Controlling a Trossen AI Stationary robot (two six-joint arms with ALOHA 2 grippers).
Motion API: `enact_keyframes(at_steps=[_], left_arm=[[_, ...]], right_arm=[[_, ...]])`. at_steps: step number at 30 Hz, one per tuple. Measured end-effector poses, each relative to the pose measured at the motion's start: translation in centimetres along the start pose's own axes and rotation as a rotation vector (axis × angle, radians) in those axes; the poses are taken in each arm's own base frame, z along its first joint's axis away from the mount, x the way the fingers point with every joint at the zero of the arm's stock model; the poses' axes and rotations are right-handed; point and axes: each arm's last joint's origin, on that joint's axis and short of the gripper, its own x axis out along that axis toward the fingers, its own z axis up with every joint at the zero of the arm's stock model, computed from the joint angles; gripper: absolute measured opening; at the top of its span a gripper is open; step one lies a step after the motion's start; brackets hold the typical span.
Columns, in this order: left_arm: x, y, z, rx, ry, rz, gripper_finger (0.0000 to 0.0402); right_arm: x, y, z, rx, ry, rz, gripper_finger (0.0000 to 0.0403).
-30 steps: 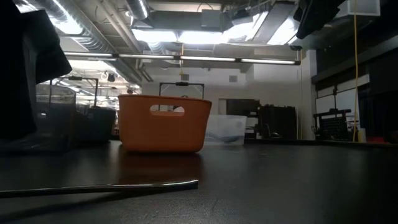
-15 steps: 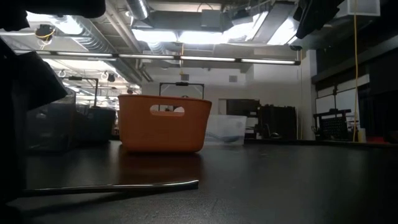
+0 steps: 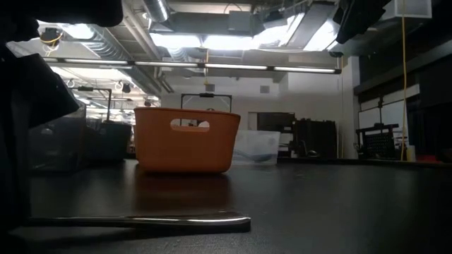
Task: Sort silverware by color (type)
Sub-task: Put the black spoon into the black bin
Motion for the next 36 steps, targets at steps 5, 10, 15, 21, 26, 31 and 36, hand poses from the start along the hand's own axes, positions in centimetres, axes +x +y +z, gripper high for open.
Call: enact_keyframes(at_steps=[5,10,15,21,26,31,36], left_arm=[[0.0,0.0,0.0,0.0,0.001,-0.001,0.0006],[0.0,0.0,0.0,0.0,0.002,-0.002,0.0007],[-0.1,0.0,0.1,-0.002,0.007,-0.01,0.0005],[-0.8,-0.2,0.5,-0.002,0.026,-0.032,0.0005],[-1.9,-0.6,1.4,0.037,0.035,-0.069,0.0005],[-3.2,-0.5,2.5,0.094,0.016,-0.099,0.0005],[-5.1,-0.1,3.9,0.141,0.011,-0.116,0.0005]], right_arm=[[0.0,0.0,0.0,0.0,0.0,0.0,0.0101],[0.0,0.0,0.0,0.0,0.001,0.0,0.0101],[0.0,0.0,0.0,-0.001,0.001,0.0,0.0101],[0.0,0.0,0.0,-0.001,0.001,0.0,0.0101],[0.0,0.0,0.0,0.0,0.001,0.0,0.0101],[0.0,0.0,0.0,0.0,0.0,0.0,0.0101],[0.0,0.0,0.0,0.0,0.001,0.0,0.0101]])
